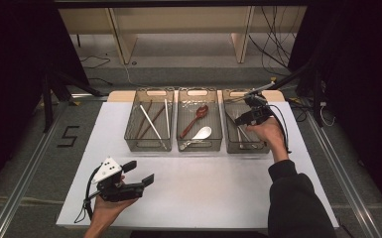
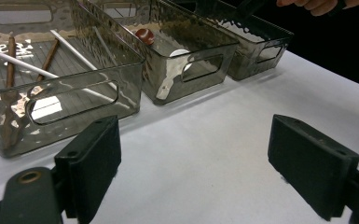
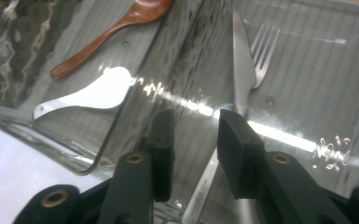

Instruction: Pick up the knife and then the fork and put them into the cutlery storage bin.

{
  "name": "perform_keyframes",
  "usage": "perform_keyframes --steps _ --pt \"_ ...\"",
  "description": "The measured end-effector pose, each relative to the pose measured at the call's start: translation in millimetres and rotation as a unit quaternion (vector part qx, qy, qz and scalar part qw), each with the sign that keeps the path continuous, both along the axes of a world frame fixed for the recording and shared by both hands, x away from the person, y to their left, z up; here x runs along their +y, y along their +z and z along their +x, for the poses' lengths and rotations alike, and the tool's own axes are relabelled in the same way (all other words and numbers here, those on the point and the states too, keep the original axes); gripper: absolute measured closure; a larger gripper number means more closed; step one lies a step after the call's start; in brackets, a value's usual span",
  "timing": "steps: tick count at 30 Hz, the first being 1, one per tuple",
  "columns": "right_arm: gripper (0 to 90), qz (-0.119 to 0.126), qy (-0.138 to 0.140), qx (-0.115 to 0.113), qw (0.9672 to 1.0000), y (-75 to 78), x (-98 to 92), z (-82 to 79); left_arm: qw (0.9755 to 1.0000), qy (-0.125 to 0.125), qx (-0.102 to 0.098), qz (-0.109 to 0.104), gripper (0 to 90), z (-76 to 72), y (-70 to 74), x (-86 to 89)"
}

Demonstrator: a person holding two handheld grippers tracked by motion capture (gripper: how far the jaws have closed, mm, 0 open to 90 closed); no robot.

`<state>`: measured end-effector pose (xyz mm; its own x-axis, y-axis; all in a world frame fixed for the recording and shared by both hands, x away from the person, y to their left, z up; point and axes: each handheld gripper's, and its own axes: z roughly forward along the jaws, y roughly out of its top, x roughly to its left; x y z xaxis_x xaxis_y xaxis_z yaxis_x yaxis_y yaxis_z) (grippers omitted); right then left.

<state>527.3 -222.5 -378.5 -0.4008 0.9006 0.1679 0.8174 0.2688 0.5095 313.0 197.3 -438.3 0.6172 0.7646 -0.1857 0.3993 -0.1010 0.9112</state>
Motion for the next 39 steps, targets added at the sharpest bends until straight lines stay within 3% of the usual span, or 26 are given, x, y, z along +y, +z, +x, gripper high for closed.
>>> perform_keyframes --steps 11,23,39 --pt "51.3 0.035 0.033 -0.033 0.9983 10.9 7.4 -22.1 1.0000 0.001 0.003 -0.001 16.7 0.2 -0.5 -1.0" --pt "41.2 0.063 0.063 -0.069 0.9936 16.5 13.3 -52.7 1.0000 -0.003 0.007 -0.001 16.7 0.7 -1.1 -1.7" --pt "32.4 0.094 0.072 -0.106 0.9873 10.4 11.6 -87.5 0.9999 -0.008 0.012 -0.005 16.7 1.1 -1.4 -1.8"
